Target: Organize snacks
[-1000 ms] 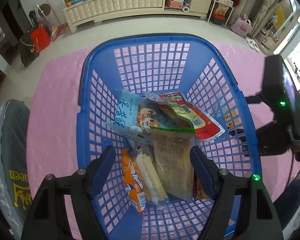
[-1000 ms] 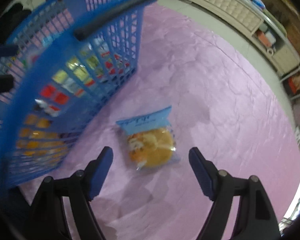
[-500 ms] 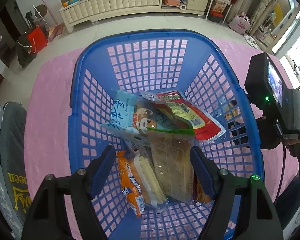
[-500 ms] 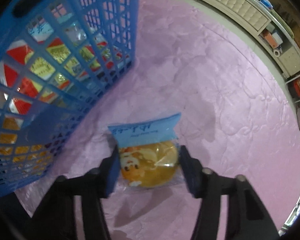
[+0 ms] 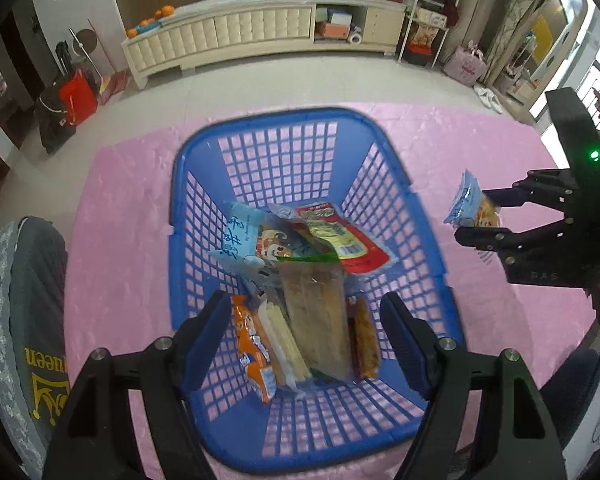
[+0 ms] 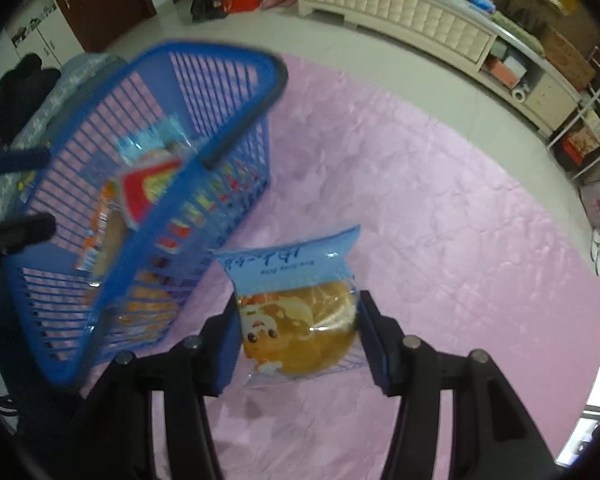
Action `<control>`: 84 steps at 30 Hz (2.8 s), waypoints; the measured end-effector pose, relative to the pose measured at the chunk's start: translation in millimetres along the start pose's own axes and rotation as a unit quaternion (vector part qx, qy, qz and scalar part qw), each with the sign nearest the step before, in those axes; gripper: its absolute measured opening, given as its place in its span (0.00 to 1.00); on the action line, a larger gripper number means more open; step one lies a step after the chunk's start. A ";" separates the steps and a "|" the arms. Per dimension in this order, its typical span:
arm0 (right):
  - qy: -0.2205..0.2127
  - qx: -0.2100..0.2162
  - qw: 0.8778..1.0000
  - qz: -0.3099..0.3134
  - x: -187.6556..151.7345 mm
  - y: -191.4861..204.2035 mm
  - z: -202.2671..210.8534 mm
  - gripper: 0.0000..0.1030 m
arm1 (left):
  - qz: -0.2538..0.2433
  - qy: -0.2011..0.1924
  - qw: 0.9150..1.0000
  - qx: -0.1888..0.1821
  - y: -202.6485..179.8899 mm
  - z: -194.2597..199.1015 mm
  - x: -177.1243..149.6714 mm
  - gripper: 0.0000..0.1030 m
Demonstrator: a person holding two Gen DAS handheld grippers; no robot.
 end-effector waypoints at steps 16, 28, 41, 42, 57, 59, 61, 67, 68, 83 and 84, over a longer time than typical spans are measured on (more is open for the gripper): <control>-0.045 -0.012 0.999 -0.002 9.5 64.0 79.0 0.57 | 0.010 -0.049 0.999 0.011 16.4 62.5 -22.0 0.73; -0.025 0.011 1.000 0.007 26.2 124.8 57.5 0.57 | 0.026 -0.034 0.999 0.005 47.4 51.7 -42.9 0.73; 0.026 0.043 0.999 -0.016 32.6 164.5 6.2 0.57 | 0.065 -0.012 0.998 0.014 99.0 30.6 -67.2 0.73; 0.029 0.042 0.999 -0.013 32.2 168.4 3.8 0.57 | 0.068 -0.011 0.998 0.013 100.9 29.6 -68.8 0.73; 0.046 0.052 0.997 -0.026 18.8 177.5 -0.9 0.59 | 0.063 -0.017 0.998 0.001 92.9 30.5 -83.7 0.73; 0.035 0.055 0.997 -0.031 13.1 174.8 7.6 0.60 | 0.060 -0.025 0.998 0.008 89.7 34.1 -85.7 0.73; 0.020 0.048 0.998 -0.032 4.1 169.2 17.0 0.60 | 0.060 -0.043 0.997 0.011 85.7 40.7 -87.2 0.73; -0.043 0.060 0.994 -0.079 -22.8 149.4 52.6 0.60 | 0.066 -0.087 0.994 -0.008 64.4 61.7 -94.3 0.73; -0.058 0.061 0.992 -0.090 -26.4 147.3 60.4 0.60 | 0.063 -0.097 0.993 -0.005 59.2 66.3 -96.3 0.73; -0.245 -0.056 0.953 -0.169 -103.1 106.5 155.7 0.67 | 0.024 -0.277 0.959 0.055 -17.3 134.4 -125.3 0.73; -0.255 -0.063 0.949 -0.173 -106.0 106.1 160.0 0.72 | 0.018 -0.285 0.956 0.058 -22.3 138.2 -126.3 0.73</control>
Point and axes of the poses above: each gripper's, at about its wrist camera, not at the fingertips, and z roughly against the way its jaws point, y to its left, x to its top, the point moved 8 cm from there along -z, roughly the way its jaws point, and after that the axes turned 5 degrees about -x, right-handed, at the moved point
